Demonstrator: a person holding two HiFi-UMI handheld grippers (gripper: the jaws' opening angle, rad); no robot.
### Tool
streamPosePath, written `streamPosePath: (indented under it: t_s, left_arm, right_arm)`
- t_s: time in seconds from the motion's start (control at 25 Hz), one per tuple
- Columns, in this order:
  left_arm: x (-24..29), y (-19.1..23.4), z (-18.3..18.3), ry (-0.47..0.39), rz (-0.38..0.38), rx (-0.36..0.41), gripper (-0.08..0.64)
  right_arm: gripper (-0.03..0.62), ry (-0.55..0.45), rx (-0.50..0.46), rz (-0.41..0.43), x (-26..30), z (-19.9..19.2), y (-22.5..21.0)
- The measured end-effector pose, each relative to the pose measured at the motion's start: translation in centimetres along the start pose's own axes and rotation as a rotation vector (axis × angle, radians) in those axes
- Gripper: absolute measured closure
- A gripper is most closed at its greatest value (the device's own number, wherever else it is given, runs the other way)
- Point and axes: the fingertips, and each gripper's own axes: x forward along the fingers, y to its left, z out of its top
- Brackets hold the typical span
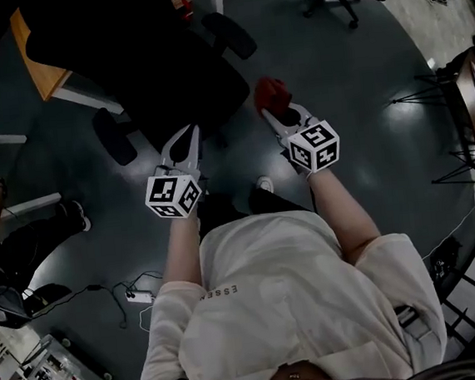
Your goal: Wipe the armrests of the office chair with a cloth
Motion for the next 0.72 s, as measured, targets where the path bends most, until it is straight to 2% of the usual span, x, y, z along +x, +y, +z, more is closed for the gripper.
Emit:
streamPosePath:
  t_s: [0.08, 0.2, 0.36, 0.52, 0.72]
  left_arm:
    - [1.7, -2.3, -1.5, 0.018, 0.009, 0.009, 0.545]
    - [4.2, -4.7, -3.3, 0.048, 0.004, -0.019, 0.545]
    - [7.9, -6.0, -4.0, 0.084, -0.015, -0.014, 0.545]
    - [12.2, -5.2, -4.0, 0.097, -0.017, -0.018, 0.545]
    - [18.6, -1.1, -3.0, 0.112, 0.026, -0.040, 0.545]
  right_arm:
    - [0.543, -0.023, 0.023, -0.024, -2.4, -0.6, -2.7]
    - [0.543, -0.067, 0.016, -0.067, -4.9, -0.4, -6.0]
    - [0.543, -0.092, 0.037, -0.093, -5.6, -0.1, -10.1]
    - [0.543, -0.040, 0.030, -0.083, -4.0, -0.3, -13.4]
    - [0.543, -0.019, -0.021, -0.080, -0.3, 2.5, -18.0]
